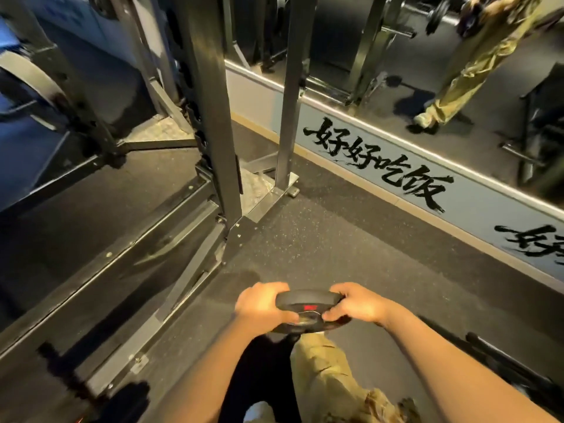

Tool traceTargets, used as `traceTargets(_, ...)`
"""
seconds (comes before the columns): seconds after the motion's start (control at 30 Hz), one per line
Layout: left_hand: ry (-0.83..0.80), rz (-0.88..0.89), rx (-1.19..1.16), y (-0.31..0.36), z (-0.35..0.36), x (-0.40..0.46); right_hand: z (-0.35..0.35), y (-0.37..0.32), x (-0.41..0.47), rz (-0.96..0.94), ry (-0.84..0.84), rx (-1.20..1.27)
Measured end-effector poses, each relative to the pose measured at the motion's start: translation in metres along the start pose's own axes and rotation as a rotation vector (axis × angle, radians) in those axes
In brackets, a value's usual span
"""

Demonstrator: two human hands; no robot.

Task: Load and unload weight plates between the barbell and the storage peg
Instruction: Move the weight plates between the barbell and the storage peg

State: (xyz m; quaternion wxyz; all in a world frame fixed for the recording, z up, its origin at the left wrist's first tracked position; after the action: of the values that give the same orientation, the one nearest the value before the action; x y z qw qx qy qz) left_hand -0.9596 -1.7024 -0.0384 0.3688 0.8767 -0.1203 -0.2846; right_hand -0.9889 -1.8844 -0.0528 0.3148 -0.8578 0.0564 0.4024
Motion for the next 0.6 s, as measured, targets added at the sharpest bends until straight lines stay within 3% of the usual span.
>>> traceTargets(0.17,0.113,0.117,-0.218,0.079,-0.054,0.087,-0.132,-0.006,0.013,-0.118,0.161,0.257)
traceTargets(0.37,0.159,0.330,-0.175,0.211,-0.114,0.164,-0.293,-0.022,-0.007,-0.380,0.494,0.298)
traceTargets(0.6,0.318,0.571,-0.273,0.327,-0.195,0.226,-0.443,-0.058,-0.034,-0.522,0.915,0.312)
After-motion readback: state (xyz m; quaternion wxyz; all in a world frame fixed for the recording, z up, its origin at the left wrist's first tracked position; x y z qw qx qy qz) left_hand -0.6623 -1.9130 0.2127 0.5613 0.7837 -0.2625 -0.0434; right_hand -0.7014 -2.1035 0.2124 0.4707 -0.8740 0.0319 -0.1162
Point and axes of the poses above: each hand's wrist, its own x-axis towards the middle knuckle, its own z-axis out of the palm, y = z × x, the point moved 7 cm from there along x, towards the middle knuckle, and after that the axes turned 12 degrees about -x, right-handed, at the moved point
